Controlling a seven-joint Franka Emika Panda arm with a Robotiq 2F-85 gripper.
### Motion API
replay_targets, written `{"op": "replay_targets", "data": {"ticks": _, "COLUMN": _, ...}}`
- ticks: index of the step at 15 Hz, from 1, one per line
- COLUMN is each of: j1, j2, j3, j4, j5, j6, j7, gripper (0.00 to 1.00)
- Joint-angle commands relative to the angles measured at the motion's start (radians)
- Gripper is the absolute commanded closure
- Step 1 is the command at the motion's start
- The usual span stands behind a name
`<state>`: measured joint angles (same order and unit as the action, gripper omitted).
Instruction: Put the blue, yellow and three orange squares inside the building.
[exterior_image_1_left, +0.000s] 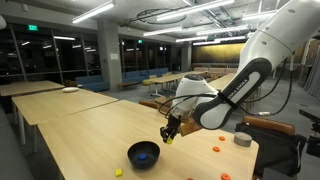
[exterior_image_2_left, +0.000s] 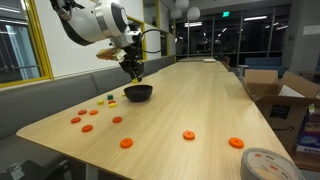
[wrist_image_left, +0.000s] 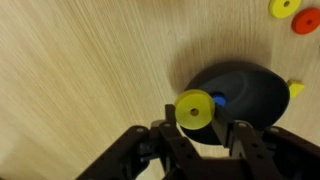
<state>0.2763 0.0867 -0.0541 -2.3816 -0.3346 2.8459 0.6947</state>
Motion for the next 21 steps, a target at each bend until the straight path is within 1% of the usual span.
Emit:
{"op": "replay_targets", "data": {"ticks": 1, "j1": -0.014, "j2": 0.064, "j3": 0.013, "j4": 0.082, "j5": 0.078, "j6": 0.067, "j7": -0.047, "gripper": 0.75}}
{"op": "replay_targets", "data": {"ticks": 4, "j1": -0.032, "j2": 0.13, "j3": 0.043, "j4": 0.158, "j5": 0.193, "j6": 0.078, "j7": -0.125, "gripper": 0.75}}
{"op": "replay_targets", "data": {"ticks": 5, "j1": -0.055, "j2": 0.152, "j3": 0.072, "j4": 0.185, "j5": 0.238, "j6": 0.073, "j7": -0.162, "gripper": 0.75}}
{"op": "replay_targets", "data": {"ticks": 8, "j1": -0.091, "j2": 0.225, "j3": 0.128, "j4": 0.269, "j5": 0.383, "j6": 0.046, "j7": -0.287, "gripper": 0.75}}
{"op": "replay_targets", "data": {"ticks": 11, "j1": -0.119, "j2": 0.28, "j3": 0.16, "j4": 0.334, "j5": 0.458, "j6": 0.02, "j7": -0.362, "gripper": 0.75}}
{"op": "replay_targets", "data": {"ticks": 12, "j1": -0.126, "j2": 0.295, "j3": 0.162, "j4": 0.349, "j5": 0.474, "j6": 0.007, "j7": -0.372, "gripper": 0.33}}
{"op": "replay_targets", "data": {"ticks": 13, "j1": -0.131, "j2": 0.304, "j3": 0.16, "j4": 0.358, "j5": 0.483, "j6": -0.008, "j7": -0.382, "gripper": 0.31}}
{"op": "replay_targets", "data": {"ticks": 14, "j1": -0.132, "j2": 0.309, "j3": 0.154, "j4": 0.36, "j5": 0.485, "j6": -0.024, "j7": -0.384, "gripper": 0.26}}
{"op": "replay_targets", "data": {"ticks": 15, "j1": -0.129, "j2": 0.311, "j3": 0.141, "j4": 0.36, "j5": 0.477, "j6": -0.047, "j7": -0.379, "gripper": 0.17}}
{"op": "replay_targets", "data": {"ticks": 17, "j1": -0.141, "j2": 0.303, "j3": 0.143, "j4": 0.342, "j5": 0.484, "j6": -0.091, "j7": -0.383, "gripper": 0.02}}
{"op": "replay_targets", "data": {"ticks": 19, "j1": -0.137, "j2": 0.28, "j3": 0.131, "j4": 0.307, "j5": 0.472, "j6": -0.119, "j7": -0.37, "gripper": 0.0}}
{"op": "replay_targets", "data": {"ticks": 21, "j1": -0.11, "j2": 0.245, "j3": 0.103, "j4": 0.26, "j5": 0.436, "j6": -0.142, "j7": -0.332, "gripper": 0.0}}
